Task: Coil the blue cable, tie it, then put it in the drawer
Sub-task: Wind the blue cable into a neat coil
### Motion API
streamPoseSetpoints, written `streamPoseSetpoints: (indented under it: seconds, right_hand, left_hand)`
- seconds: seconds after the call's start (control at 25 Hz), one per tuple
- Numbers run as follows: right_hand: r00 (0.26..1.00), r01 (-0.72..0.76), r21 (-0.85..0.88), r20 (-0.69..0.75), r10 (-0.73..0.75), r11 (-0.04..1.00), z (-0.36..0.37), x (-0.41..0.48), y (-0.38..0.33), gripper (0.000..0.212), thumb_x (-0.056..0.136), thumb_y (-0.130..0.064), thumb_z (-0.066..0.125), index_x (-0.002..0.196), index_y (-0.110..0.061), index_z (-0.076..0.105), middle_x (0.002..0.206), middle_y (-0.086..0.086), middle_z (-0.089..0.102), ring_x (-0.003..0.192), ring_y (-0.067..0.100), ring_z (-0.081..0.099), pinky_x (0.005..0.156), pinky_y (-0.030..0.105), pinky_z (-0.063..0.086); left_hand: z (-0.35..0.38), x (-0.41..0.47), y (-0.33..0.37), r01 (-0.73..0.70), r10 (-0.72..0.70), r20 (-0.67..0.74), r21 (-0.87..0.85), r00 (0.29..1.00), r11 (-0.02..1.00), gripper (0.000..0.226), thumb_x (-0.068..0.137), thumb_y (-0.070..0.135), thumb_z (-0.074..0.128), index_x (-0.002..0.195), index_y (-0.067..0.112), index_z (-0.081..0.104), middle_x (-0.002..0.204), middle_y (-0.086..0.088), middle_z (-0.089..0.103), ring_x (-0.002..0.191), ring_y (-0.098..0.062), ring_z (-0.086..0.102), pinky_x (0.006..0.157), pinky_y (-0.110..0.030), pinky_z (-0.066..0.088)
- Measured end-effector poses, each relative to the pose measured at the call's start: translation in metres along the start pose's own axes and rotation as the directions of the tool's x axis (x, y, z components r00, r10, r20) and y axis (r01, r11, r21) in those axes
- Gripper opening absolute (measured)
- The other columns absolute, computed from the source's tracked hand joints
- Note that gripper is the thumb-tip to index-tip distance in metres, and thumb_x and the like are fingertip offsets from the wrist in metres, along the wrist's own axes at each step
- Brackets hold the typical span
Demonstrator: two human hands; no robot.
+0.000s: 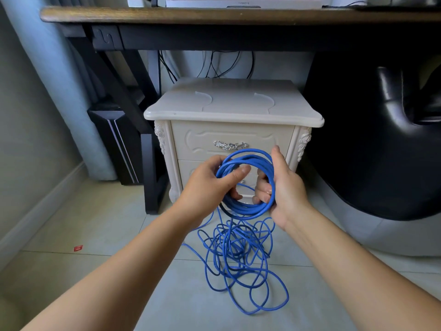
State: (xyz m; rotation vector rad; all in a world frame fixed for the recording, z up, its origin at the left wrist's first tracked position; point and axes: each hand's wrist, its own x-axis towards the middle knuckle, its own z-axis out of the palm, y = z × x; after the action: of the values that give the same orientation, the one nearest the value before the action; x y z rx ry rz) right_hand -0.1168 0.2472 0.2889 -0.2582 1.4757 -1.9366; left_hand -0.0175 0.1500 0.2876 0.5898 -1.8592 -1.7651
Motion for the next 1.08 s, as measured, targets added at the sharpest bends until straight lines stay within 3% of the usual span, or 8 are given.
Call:
streamPoseSetpoints:
  seconds: [0.16, 0.32, 0.4, 0.56, 0.72, 0.84, 1.0, 1.08]
  right_hand:
    - [0.998, 0.053, -0.223, -0.007, -0.056, 0.973, 0.004, 0.002, -0.005, 0.049, 0.096, -0.045, 0.046, 0.055, -0.019, 0.039, 0.039, -0.002, 0.026, 0.035, 0.016, 0.021, 0.047, 0.029, 0.031]
    - [0.95, 0.108, -0.346, 0.311, 0.005, 0.932, 0.0, -0.001, -0.006, 0.048, 0.082, -0.063, 0.063, 0.069, -0.018, 0.054, 0.048, -0.001, 0.035, 0.041, 0.015, 0.033, 0.054, 0.03, 0.04]
    - [0.902, 0.19, -0.414, 0.433, 0.009, 0.89, -0.004, -0.002, -0.005, 0.026, 0.083, -0.034, 0.074, 0.086, -0.014, 0.058, 0.053, -0.001, 0.044, 0.046, 0.014, 0.044, 0.058, 0.031, 0.045]
    - [0.939, 0.197, -0.53, 0.343, -0.004, 0.825, -0.009, 0.003, -0.004, 0.013, 0.089, 0.002, 0.05, 0.09, -0.01, 0.055, 0.049, 0.002, 0.047, 0.045, 0.017, 0.051, 0.068, 0.044, 0.054]
    - [0.944, 0.312, -0.825, 0.324, -0.057, 0.472, -0.004, -0.001, -0.006, 0.013, 0.087, -0.008, 0.047, 0.088, -0.019, 0.053, 0.055, 0.001, 0.056, 0.046, 0.016, 0.058, 0.055, 0.026, 0.05]
    - [0.93, 0.367, -0.88, 0.345, -0.127, 0.3, 0.003, -0.005, -0.005, 0.009, 0.089, -0.014, 0.051, 0.094, -0.02, 0.046, 0.081, -0.001, 0.058, 0.057, 0.017, 0.064, 0.054, 0.025, 0.051]
    - [0.969, 0.243, -0.739, 0.211, -0.128, 0.628, -0.002, 0.003, 0.003, 0.014, 0.084, -0.015, 0.057, 0.095, -0.022, 0.053, 0.07, 0.002, 0.066, 0.058, 0.013, 0.066, 0.061, 0.025, 0.055]
    - [0.975, 0.178, -0.615, 0.217, -0.052, 0.768, -0.005, 0.005, 0.008, 0.005, 0.085, -0.019, 0.064, 0.083, -0.018, 0.059, 0.063, 0.0, 0.066, 0.067, 0.018, 0.065, 0.078, 0.038, 0.053]
  left_hand:
    - [-0.004, 0.001, 0.006, 0.026, -0.029, 0.08, 0.036, 0.996, 0.999, 0.012, 0.088, 0.006, 0.069, 0.098, 0.006, 0.063, 0.056, -0.001, 0.052, 0.05, -0.014, 0.051, 0.072, -0.044, 0.059]
    - [-0.007, 0.009, 0.008, 0.066, -0.058, -0.047, 0.194, 0.997, 0.979, 0.008, 0.089, 0.003, 0.062, 0.094, 0.008, 0.066, 0.043, 0.014, 0.045, 0.04, -0.004, 0.041, 0.053, -0.027, 0.049]
    - [-0.01, 0.01, 0.009, 0.099, -0.086, -0.073, 0.205, 0.994, 0.974, 0.011, 0.089, 0.003, 0.061, 0.09, 0.012, 0.067, 0.04, 0.016, 0.043, 0.037, -0.002, 0.039, 0.05, -0.026, 0.045]
    - [-0.012, 0.005, 0.015, 0.072, -0.075, 0.003, 0.243, 0.997, 0.967, 0.005, 0.088, 0.011, 0.067, 0.088, 0.014, 0.07, 0.046, 0.009, 0.048, 0.041, -0.01, 0.045, 0.05, -0.022, 0.049]
    - [-0.007, -0.002, 0.011, -0.175, 0.148, 0.104, 0.753, 0.984, 0.635, 0.015, 0.085, 0.016, 0.059, 0.099, 0.02, 0.06, 0.07, 0.003, 0.061, 0.065, -0.018, 0.059, 0.058, -0.028, 0.042]
    - [-0.001, 0.002, 0.005, -0.176, 0.139, 0.122, 0.845, 0.983, 0.505, 0.022, 0.092, 0.015, 0.051, 0.113, 0.016, 0.05, 0.085, -0.004, 0.062, 0.076, -0.028, 0.059, 0.061, -0.034, 0.042]
    - [-0.002, 0.006, 0.003, -0.043, 0.082, -0.035, 0.618, 0.996, 0.785, 0.01, 0.097, 0.012, 0.048, 0.099, 0.015, 0.058, 0.076, -0.003, 0.059, 0.057, -0.018, 0.063, 0.048, -0.026, 0.051]
    - [-0.002, 0.008, 0.002, 0.04, 0.028, -0.152, 0.425, 0.988, 0.904, 0.012, 0.098, 0.012, 0.049, 0.094, 0.012, 0.061, 0.065, -0.001, 0.051, 0.041, -0.006, 0.052, 0.042, -0.021, 0.047]
